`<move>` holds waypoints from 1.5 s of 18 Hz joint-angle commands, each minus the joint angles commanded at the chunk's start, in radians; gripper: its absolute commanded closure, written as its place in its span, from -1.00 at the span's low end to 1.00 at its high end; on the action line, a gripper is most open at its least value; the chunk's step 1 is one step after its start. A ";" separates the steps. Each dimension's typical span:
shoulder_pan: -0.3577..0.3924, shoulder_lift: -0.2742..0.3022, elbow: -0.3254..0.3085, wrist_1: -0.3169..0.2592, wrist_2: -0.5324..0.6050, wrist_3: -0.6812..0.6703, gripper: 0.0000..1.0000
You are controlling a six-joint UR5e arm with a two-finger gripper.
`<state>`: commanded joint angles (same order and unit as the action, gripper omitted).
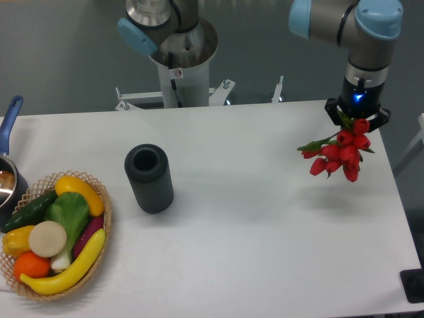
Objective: Place the flowers on the table
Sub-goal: 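Lower the held red tulips with the gripper onto the table surface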
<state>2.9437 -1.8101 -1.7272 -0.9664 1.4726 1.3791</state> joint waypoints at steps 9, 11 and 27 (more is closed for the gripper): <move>-0.020 -0.011 -0.002 0.000 0.003 -0.008 0.95; -0.026 -0.021 -0.005 0.002 0.009 -0.008 0.94; -0.159 -0.120 -0.017 -0.002 -0.024 -0.080 0.85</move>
<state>2.7843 -1.9296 -1.7441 -0.9679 1.4482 1.2993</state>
